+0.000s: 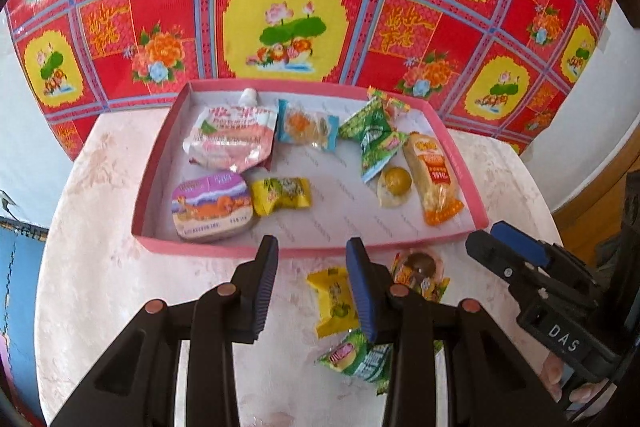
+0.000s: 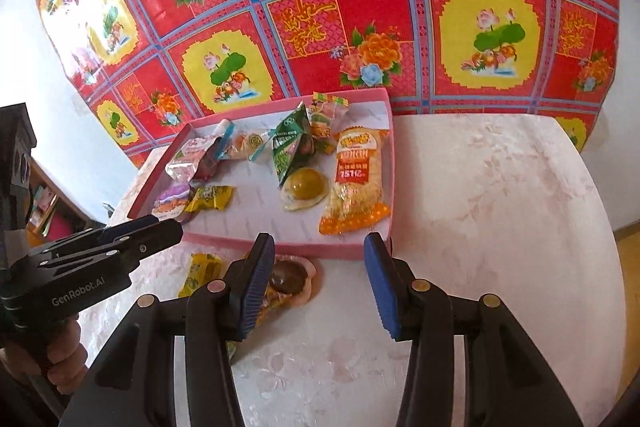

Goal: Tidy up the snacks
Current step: 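Withdraw both open grippers from the tray toward the loose snacks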

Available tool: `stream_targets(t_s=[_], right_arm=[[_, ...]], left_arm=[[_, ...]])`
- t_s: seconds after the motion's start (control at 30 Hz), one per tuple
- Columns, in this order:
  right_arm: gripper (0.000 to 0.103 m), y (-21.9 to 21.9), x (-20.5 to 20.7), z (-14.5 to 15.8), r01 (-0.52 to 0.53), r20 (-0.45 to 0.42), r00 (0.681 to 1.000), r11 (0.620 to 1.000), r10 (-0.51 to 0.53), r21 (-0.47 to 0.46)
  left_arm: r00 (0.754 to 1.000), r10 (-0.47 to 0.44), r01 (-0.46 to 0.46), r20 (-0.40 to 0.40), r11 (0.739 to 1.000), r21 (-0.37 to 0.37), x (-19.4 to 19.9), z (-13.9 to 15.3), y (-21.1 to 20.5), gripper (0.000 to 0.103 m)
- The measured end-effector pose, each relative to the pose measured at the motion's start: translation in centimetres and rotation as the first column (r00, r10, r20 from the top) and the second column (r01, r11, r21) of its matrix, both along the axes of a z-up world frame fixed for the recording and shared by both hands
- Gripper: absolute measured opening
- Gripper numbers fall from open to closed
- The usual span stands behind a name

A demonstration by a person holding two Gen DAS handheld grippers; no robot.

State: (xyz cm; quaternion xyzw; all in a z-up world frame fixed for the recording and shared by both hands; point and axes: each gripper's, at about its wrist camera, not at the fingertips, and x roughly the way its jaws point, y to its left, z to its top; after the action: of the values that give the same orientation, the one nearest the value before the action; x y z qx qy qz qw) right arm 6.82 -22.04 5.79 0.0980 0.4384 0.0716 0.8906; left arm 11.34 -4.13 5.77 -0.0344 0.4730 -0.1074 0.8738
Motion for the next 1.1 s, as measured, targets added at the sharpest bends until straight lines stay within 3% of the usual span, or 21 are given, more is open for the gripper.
stream_targets(t_s=[0.4, 0.8, 0.97, 1.1], right_arm=[[0.048, -0.1, -0.9, -0.7, 0.009, -0.028, 1.000, 1.000, -0.008, 0.010], [0.048, -0.6, -1.1, -1.3, 0.019, -0.042, 0.999, 1.000, -0.018, 0.013], [0.048, -0.5, -1.1, -1.4, 0.015, -0.047, 0.999, 1.000, -0.014, 0.014], [0.048, -0.4, -1.3, -1.3, 0.012, -0.047, 0.999, 1.000, -0.011, 0.012]], left_arm=[[0.998, -0.015, 0.014, -0.065, 1.000, -0.017, -0.5, -1.9, -0.5, 0.037], [0.995, -0.012, 0.013, -0.104, 1.000, 0.017, -0.8, -3.5, -1.2, 0.037], [0.997, -0.013, 0.016, -0.080, 0.999, 0.045, -1.1, -3.5, -1.6, 0.037], [0.998, -0.011, 0.015, -0.054, 0.997, 0.082, -1.3, -3.5, -1.9, 0.029]])
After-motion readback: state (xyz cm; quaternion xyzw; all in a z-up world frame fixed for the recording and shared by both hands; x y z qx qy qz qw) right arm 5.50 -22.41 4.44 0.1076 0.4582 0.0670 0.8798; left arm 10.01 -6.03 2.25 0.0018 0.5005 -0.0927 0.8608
